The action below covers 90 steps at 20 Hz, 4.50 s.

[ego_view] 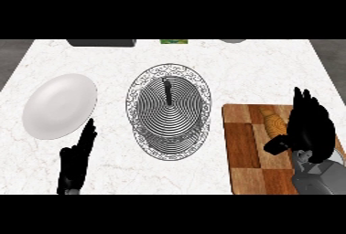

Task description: Pick the croissant from the cutting board and place it in the tiered basket

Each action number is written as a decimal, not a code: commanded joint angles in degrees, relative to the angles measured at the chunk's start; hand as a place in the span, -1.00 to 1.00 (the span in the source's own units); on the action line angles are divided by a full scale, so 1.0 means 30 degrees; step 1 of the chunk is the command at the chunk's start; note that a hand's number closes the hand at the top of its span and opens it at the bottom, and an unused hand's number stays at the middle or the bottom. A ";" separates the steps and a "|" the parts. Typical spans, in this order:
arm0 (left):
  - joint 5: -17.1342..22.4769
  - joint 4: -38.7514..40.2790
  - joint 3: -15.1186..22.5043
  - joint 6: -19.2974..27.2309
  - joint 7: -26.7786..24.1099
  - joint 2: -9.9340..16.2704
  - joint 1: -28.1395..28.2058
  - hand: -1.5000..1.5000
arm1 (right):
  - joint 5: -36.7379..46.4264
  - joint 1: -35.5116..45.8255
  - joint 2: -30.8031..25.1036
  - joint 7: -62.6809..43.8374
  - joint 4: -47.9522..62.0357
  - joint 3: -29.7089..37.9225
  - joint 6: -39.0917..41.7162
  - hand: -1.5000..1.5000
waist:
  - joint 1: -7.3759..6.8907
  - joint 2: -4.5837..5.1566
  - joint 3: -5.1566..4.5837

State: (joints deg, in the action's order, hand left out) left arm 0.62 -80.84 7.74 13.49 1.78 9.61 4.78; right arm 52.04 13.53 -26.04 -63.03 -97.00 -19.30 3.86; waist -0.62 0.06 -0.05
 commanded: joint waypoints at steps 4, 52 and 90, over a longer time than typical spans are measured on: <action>-0.0262 0.1851 -0.0245 0.0019 -0.1003 -0.0710 -0.0660 0.00 | 0.1314 0.1351 0.2855 -0.1171 0.3243 0.0005 0.0595 -1.00 | 0.0111 0.0018 0.0008; -0.1277 -0.0777 -0.1137 -0.1220 -0.0026 -0.1091 0.0698 0.00 | 0.2930 0.2888 0.4034 0.6141 1.2667 0.6349 0.1640 1.00 | 0.0045 -0.0003 0.0021; -0.1753 -0.0093 -0.0996 -0.0279 0.0112 -0.2009 0.0437 0.00 | 1.5011 -0.3824 0.8592 -0.4378 -1.2747 -1.1493 0.2519 1.00 | 0.0675 -0.0340 -0.0109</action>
State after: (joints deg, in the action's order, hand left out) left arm -4.10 -81.35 3.82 11.86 1.96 4.96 6.86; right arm 97.84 0.54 -5.30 -65.41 -125.19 -47.22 3.76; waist 1.54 -1.06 -0.34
